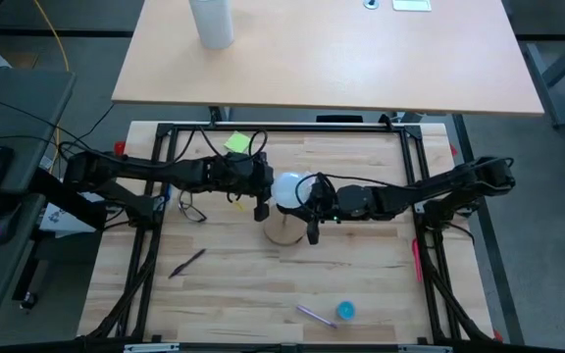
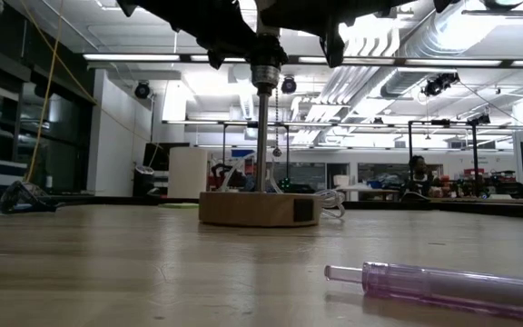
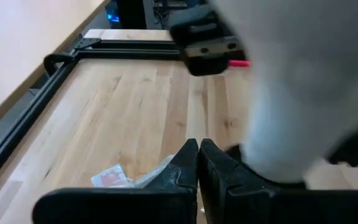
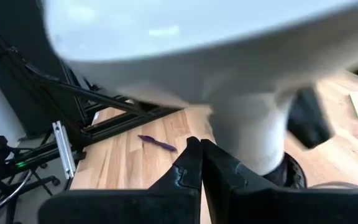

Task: Screw lightbulb
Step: Remove the lightbulb from the lamp

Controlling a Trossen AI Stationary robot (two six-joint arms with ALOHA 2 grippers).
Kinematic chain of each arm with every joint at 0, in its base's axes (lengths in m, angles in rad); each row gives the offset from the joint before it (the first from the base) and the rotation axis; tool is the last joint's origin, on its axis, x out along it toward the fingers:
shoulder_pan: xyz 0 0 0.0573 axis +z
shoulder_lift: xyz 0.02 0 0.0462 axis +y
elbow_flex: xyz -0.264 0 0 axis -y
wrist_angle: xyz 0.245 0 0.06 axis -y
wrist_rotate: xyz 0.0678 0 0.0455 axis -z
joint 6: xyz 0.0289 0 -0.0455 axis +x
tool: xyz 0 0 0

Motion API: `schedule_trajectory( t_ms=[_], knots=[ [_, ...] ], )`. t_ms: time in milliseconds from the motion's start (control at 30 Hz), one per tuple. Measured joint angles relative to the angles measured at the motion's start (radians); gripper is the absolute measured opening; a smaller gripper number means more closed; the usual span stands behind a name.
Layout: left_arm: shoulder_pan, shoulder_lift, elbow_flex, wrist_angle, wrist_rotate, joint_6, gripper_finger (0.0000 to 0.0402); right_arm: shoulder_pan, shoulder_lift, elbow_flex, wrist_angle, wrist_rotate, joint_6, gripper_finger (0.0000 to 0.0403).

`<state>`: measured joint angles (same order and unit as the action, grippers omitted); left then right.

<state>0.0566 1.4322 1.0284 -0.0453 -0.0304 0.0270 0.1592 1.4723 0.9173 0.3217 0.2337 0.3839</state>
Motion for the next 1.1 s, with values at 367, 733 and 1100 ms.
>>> schedule_trajectory(
  t_ms=[367,733,1100],
  knots=[
    [-0.05,-0.018,-0.001,-0.046,-0.007,-0.052,0.0,-0.001,0.0,0.0,-0.023,0.008,0.0,0.0],
    [-0.06,-0.067,-0.001,-0.118,0.013,-0.098,0.0,-0.003,-0.036,0.0,-0.103,-0.002,-0.016,0.0],
    [-0.062,-0.181,-0.001,-0.277,-0.072,-0.099,0.0,-0.003,-0.122,0.0,-0.298,-0.007,-0.033,0.0]
  ],
)
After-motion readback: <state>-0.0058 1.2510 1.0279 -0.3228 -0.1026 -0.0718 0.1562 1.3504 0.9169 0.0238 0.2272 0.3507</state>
